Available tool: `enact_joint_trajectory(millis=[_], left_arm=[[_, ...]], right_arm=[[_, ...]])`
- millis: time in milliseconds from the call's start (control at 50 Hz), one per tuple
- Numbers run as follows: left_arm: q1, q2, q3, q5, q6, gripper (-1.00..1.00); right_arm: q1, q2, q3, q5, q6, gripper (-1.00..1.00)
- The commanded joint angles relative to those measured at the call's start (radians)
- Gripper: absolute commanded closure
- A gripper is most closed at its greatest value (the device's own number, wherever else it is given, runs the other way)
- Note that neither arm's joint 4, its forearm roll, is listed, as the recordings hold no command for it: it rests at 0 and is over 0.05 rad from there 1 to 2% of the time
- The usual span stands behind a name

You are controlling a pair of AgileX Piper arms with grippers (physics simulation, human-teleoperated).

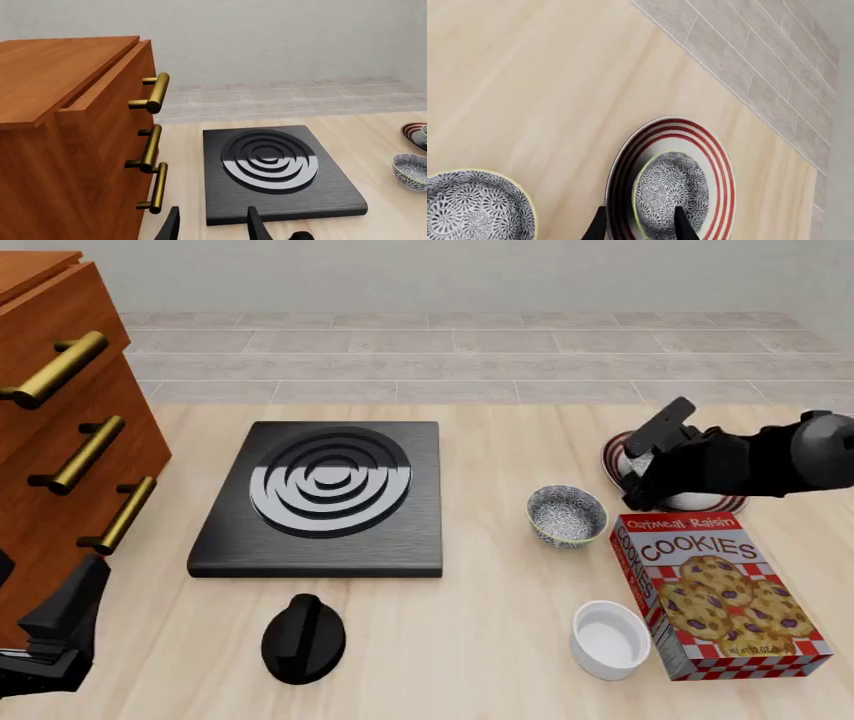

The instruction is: Pick the akita bowl from table center and place it on the plate.

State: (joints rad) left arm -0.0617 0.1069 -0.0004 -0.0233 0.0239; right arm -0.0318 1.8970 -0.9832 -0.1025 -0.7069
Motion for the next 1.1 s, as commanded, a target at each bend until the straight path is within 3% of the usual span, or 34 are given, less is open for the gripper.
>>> enact_joint_trajectory(millis=[20,180,300,420,700,920,1100], left_arm=[[-0.003,0.007,0.000,-0.005,0.001,-1.00],[-0.006,0.006,0.000,-0.005,0.000,-1.00],[-0.006,0.009,0.000,-0.008,0.000,-1.00],[-0.005,0.009,0.000,-0.008,0.000,-1.00],[-0.009,-0.007,0.000,0.009,0.007,-1.00],[-0.010,-0.013,0.000,0.014,0.008,-1.00],[-0.016,-0.019,0.000,0.019,0.011,-1.00]], right_arm=[[0.012,-0.059,0.027,0.011,-0.010,-1.00],[0.007,-0.125,0.063,0.021,-0.025,-1.00],[0.015,-0.176,0.099,0.024,-0.006,-1.00],[0.031,-0.309,0.161,0.036,0.026,-1.00],[0.064,-0.538,0.290,0.070,0.020,-1.00],[0.093,-0.770,0.373,0.144,0.024,-1.00],[0.115,-0.948,0.420,0.219,0.078,-1.00]])
